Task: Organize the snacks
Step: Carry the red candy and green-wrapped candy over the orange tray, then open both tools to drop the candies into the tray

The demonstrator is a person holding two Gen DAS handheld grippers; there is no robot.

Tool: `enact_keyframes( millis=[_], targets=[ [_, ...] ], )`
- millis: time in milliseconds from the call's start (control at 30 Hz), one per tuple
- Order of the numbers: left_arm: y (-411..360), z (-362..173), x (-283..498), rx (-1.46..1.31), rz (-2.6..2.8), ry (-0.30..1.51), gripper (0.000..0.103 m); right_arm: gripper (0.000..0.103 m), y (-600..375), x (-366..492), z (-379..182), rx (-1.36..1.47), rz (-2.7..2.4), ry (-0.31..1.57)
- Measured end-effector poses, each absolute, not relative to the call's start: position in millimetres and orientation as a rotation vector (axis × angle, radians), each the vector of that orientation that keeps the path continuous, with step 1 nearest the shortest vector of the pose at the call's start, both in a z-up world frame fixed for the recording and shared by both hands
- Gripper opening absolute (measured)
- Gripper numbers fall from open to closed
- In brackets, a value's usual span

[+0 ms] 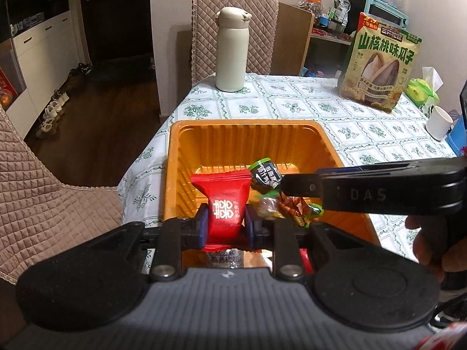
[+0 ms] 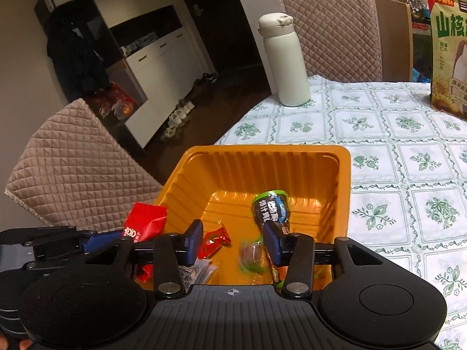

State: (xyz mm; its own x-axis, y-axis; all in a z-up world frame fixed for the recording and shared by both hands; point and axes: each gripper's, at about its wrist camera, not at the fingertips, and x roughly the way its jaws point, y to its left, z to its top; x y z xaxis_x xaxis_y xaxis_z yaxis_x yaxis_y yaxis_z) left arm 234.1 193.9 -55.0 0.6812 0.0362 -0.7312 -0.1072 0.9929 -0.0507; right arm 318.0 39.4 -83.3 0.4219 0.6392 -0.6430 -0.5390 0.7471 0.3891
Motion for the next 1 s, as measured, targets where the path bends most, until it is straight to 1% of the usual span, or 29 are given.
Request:
enact_keyframes(
  millis=[533, 600, 633, 667, 1000],
  targets=[
    [183.1, -54.3, 243.6, -0.092, 0.046, 0.805, 0.023, 0.046, 17.2, 309.5, -80.9, 0.079, 0.677, 0.872],
    [181.6, -54.2, 244.3, -0.09, 0.044, 0.794, 0.025, 0.046, 14.9, 308.3, -79.9, 0.08, 0.672, 0.868],
    [181.0, -54.3, 244.5, -0.089, 0.042, 0.795, 0.031, 0.046, 13.4, 307.5, -79.1, 0.081, 0.669, 0.866],
    [180.2, -54.5, 244.3, -0.09, 0.046, 0.796, 0.034, 0.046, 12.0, 306.6, -78.6, 0.083, 0.667, 0.865],
    [182.0, -50.7, 224.0, -0.144, 0.056, 0.814, 0.034, 0.047, 0.2, 289.2, -68.7, 0.087, 0.678, 0.857]
  ],
)
